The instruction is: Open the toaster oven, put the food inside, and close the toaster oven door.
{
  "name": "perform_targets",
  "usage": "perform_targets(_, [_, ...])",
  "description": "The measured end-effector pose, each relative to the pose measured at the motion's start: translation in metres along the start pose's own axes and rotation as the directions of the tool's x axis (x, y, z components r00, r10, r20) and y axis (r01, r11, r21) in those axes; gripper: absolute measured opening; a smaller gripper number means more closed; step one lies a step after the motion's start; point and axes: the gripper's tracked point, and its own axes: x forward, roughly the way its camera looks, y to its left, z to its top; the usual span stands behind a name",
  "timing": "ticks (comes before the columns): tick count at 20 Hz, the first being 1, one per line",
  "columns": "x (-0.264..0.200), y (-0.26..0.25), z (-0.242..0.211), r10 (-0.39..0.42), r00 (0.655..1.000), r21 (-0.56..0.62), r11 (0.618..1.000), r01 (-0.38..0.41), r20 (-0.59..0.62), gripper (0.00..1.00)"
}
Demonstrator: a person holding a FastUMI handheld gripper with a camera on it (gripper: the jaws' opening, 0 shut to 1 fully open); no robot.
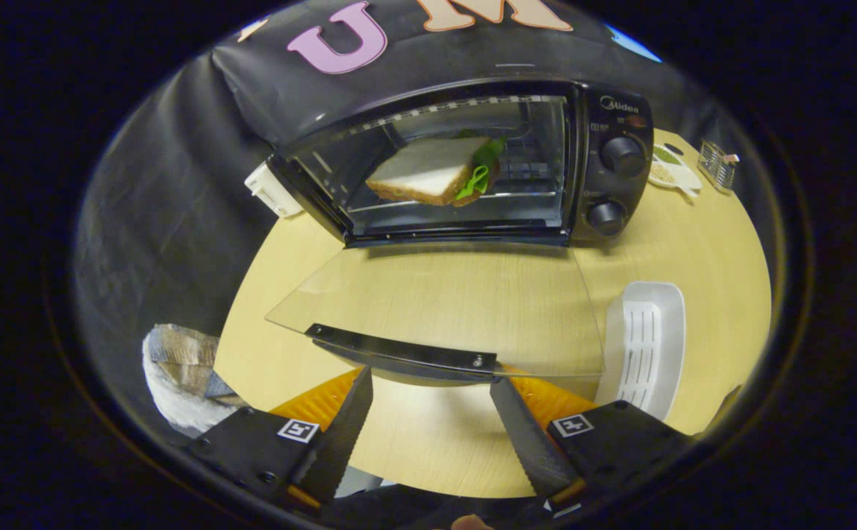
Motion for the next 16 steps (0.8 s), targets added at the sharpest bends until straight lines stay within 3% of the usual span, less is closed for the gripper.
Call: perform_targets(16, [-0.018, 0.015, 0.074, 0.054, 0.989, 0.078, 0.995, -0.066, 0.137, 1.0])
